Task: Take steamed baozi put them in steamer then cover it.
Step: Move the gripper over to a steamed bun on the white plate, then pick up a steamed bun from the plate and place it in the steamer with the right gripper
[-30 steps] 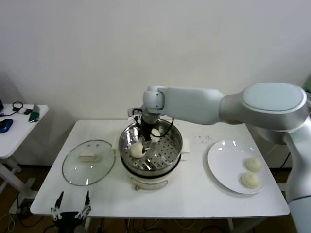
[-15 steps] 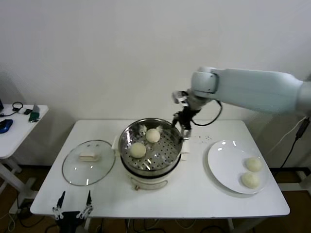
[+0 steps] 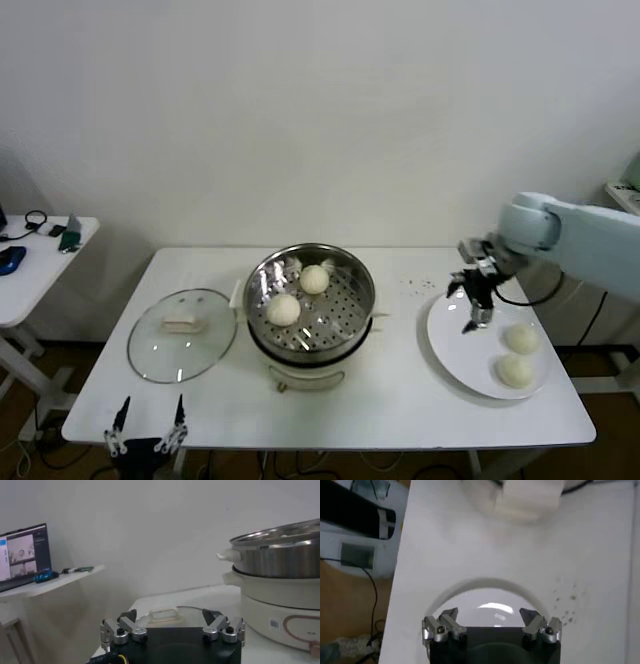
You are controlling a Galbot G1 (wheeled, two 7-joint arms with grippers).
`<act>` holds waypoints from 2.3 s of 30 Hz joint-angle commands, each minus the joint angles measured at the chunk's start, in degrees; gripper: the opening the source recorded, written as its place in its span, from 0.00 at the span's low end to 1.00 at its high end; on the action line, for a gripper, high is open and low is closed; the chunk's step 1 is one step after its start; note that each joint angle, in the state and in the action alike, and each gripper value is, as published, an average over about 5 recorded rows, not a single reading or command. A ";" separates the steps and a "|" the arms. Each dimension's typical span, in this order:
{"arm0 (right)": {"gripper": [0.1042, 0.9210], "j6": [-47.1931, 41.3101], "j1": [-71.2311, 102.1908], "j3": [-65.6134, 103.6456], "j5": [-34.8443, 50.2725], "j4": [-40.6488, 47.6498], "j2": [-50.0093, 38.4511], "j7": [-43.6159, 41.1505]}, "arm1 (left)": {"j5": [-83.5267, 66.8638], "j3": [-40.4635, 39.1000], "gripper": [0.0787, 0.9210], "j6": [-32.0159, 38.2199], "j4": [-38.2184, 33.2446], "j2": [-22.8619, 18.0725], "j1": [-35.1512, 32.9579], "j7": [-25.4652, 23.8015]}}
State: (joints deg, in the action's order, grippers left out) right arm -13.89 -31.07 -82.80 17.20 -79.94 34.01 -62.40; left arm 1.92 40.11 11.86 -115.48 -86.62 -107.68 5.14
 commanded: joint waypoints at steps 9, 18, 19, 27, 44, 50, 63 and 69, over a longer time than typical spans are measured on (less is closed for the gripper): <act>0.88 4.56 28.86 24.14 -21.43 8.88 -7.03 -1.52 | 0.80 0.29 0.88 -0.46 0.28 -0.79 -0.12 0.02; 0.88 5.14 30.83 26.27 -22.27 11.58 -4.72 -1.94 | 1.54 0.26 0.88 -1.27 0.38 -1.25 0.40 0.07; 0.88 5.15 30.82 26.31 -22.29 11.83 -4.43 -1.97 | 1.60 0.26 0.88 -1.29 0.39 -1.28 0.40 0.07; 0.88 5.15 30.70 26.02 -22.27 13.05 -2.89 -2.83 | 1.63 0.62 0.88 -1.30 0.61 -1.38 0.34 0.15; 0.72 6.04 23.84 21.18 -19.23 12.90 -1.70 -3.40 | 1.42 0.73 0.88 -1.26 0.40 -1.30 0.36 0.24; 0.70 9.90 8.94 10.10 -16.13 11.78 1.45 -4.27 | 1.40 0.55 0.88 -1.24 0.22 -1.30 0.51 0.23; 0.70 26.93 -20.42 -7.21 -14.43 -1.26 16.06 -6.63 | 0.85 0.53 0.88 -0.88 -0.06 -0.98 0.28 0.23; 0.70 33.11 -24.37 -6.02 -15.86 -6.77 21.89 -7.07 | 0.70 0.30 0.88 -0.82 -0.27 -0.76 0.11 0.16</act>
State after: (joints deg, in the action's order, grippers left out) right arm 8.85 -41.67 -83.02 1.98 -78.39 46.56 -68.80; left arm 2.66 40.48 11.00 -115.72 -87.42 -107.51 5.34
